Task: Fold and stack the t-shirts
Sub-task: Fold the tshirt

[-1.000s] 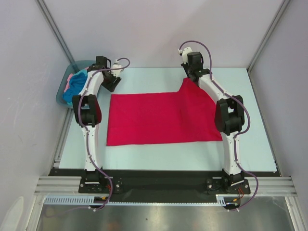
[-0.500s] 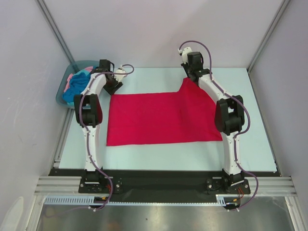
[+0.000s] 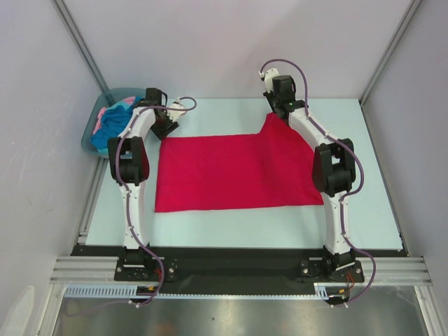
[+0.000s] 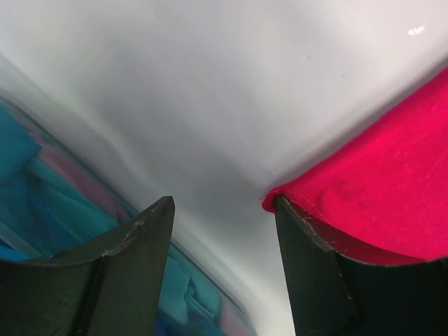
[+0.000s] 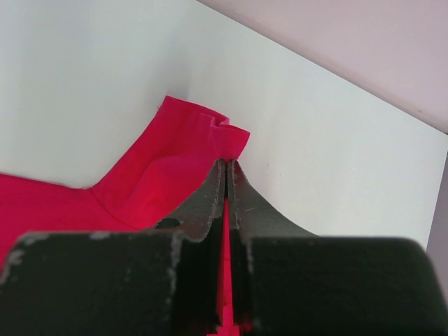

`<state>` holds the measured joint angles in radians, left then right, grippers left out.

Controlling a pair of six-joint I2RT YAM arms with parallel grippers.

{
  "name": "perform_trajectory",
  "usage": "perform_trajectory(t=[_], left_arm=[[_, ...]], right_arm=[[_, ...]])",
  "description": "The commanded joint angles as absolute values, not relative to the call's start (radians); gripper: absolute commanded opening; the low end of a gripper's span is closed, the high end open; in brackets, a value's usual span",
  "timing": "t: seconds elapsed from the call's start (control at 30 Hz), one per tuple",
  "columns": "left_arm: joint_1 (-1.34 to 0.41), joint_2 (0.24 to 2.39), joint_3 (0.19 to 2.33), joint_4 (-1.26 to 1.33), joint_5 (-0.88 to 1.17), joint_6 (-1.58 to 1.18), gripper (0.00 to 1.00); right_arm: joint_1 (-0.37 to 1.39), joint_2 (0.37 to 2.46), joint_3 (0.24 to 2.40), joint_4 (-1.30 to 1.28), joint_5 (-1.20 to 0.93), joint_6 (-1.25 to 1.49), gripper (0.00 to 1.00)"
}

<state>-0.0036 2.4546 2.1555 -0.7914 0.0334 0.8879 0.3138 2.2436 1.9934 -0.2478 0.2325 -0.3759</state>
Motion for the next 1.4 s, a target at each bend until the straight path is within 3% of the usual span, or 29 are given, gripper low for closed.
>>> perform_trajectory(t=[0.0,0.47,0.77,0.9,0.97,1.0,1.1,1.37], left_arm=[[0.026,2.427,2.117,-0.848,-0.008,0.905,0.66],[0.009,2.413,2.134,-0.913,0.09,0.896,0.65],[0.009,2.444,2.137,-0.946,0.144,0.862,0.6],[0.008,2.456,2.138,-0.946,0.16,0.853,0.52],[0.009,2.467,2.143,-0.946,0.163,0.847,0.41],[-0.018,2.473,2.146,-0.946,0.161,0.845,0.25],[-0.025,2.493,2.154,-0.946,0.155,0.839,0.0],[-0.028,2.481,2.158,-0.933,0.179,0.805,0.0]], right_arm=[[0.324,2.206,2.008,-0.19,0.252,-0.387,0.0],[0.327,2.207,2.01,-0.189,0.253,-0.387,0.0],[0.333,2.204,2.006,-0.19,0.253,-0.385,0.0],[0.334,2.201,2.005,-0.189,0.253,-0.388,0.0],[0.337,2.2,2.005,-0.19,0.252,-0.388,0.0],[0.337,2.2,2.005,-0.19,0.252,-0.388,0.0],[0.339,2.2,2.005,-0.19,0.253,-0.39,0.0],[0.342,2.194,1.997,-0.198,0.25,-0.39,0.0]])
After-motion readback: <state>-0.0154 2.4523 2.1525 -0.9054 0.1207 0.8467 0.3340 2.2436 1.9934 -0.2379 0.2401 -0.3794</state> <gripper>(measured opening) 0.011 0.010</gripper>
